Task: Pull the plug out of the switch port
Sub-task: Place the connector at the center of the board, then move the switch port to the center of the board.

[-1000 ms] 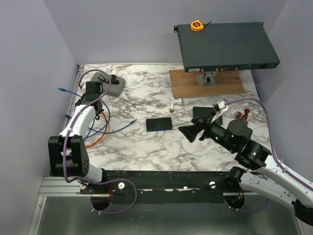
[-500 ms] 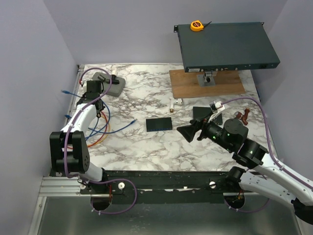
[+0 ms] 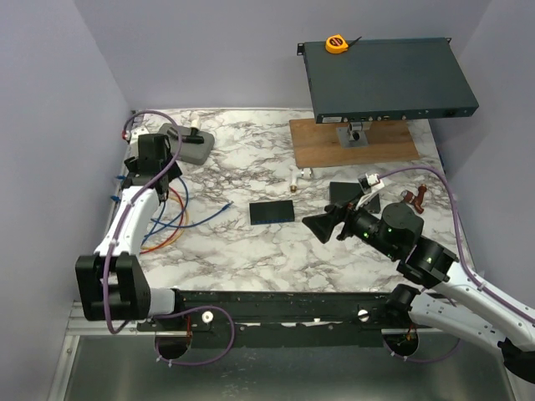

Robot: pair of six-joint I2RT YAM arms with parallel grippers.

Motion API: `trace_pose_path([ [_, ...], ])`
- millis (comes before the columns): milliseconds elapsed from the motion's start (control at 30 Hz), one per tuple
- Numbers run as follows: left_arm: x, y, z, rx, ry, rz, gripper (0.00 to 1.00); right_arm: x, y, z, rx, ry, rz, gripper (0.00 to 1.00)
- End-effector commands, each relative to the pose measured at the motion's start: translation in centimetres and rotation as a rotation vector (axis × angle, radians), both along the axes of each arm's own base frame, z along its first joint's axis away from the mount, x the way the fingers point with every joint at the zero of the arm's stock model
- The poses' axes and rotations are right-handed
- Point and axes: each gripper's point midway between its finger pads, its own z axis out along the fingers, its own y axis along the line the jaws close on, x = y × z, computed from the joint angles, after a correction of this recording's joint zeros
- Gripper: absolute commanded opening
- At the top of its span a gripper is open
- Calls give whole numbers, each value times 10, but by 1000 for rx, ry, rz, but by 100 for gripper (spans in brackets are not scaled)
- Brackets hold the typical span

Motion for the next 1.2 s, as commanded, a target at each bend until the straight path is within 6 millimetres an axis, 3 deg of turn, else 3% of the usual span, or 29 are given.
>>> trace_pose_path([
  [0, -5, -42, 69, -155, -261, -62, 70, 4, -2, -15, -20, 32, -29, 92],
  [133, -31, -94, 104, -270, -429, -183, 78, 11, 3, -28, -22, 65, -51, 91],
  [267, -58, -152, 104, -386, -497, -338, 81, 16, 12, -55, -35, 144, -64, 91],
  [467, -86, -236, 45, -559, -421, -516, 78, 35, 27, -92, -4, 205, -129, 90],
  [533, -91, -255, 22, -599, -358, -514, 78, 45, 33, -105, 10, 228, -159, 88],
  [633, -90, -267, 11, -648, -362, -512, 78, 57, 42, -121, 10, 252, -187, 86],
  [833, -84, -270, -10, -629, -319, -492, 77, 85, 41, -154, 54, 339, -236, 74],
  [1167, -68, -273, -48, -607, -249, -484, 75, 124, 34, -175, 57, 390, -270, 70],
])
